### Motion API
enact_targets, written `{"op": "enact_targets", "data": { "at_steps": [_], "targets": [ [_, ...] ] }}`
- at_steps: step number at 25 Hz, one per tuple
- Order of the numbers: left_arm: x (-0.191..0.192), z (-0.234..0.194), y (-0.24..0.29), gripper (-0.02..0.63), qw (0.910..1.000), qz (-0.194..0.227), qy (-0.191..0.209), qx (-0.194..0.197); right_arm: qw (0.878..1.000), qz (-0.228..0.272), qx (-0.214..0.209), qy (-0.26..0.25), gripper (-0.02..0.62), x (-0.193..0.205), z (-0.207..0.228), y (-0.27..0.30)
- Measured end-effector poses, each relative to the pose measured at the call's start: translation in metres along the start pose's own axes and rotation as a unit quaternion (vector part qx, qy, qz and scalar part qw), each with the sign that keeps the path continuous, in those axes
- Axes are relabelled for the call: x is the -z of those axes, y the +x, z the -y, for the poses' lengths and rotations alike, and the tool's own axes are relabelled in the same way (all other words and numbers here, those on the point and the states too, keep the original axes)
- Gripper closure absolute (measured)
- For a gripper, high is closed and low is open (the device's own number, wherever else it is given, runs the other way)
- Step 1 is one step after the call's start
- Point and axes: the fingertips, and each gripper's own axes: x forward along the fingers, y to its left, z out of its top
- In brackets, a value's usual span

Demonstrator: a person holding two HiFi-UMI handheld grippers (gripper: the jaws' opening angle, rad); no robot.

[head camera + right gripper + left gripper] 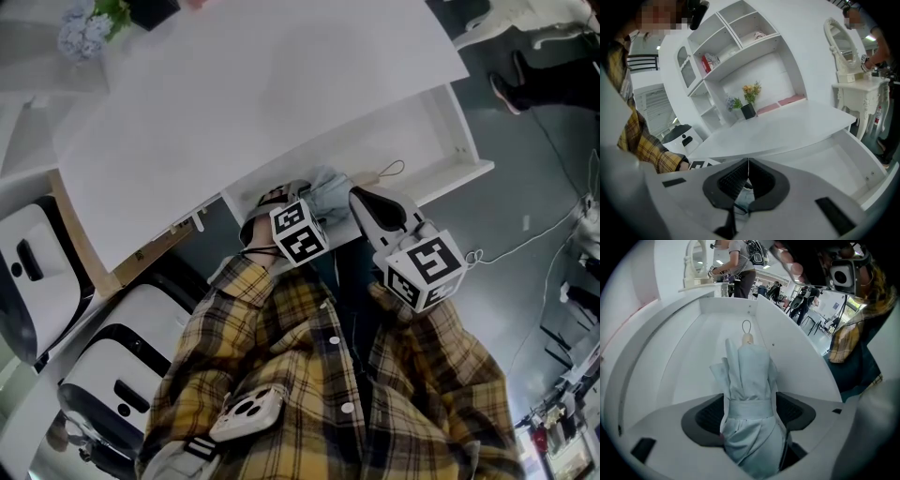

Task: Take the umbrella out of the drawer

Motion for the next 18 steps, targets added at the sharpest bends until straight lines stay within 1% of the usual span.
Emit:
{"op": "enact_targets", "data": {
  "at_steps": [4, 11, 18],
  "targets": [
    [0.000, -0.001, 0.008, 0.259, 0.9998, -0.018, 0.002, -0.005, 1.000, -0.001, 0.003, 0.005, 0.577, 0.003, 0.003, -0.003],
    [0.006, -0.001, 0.020, 0.259, 0.9984, -0.047, 0.029, -0.012, 1.000, -0.001, 0.008, 0.009, 0.577, 0.006, 0.006, -0.004],
    [0.007, -0.005, 0.027, 0.259, 0.9977, -0.058, 0.033, -0.016, 1.000, -0.001, 0.012, 0.012, 0.577, 0.007, 0.008, -0.004]
  ]
}}
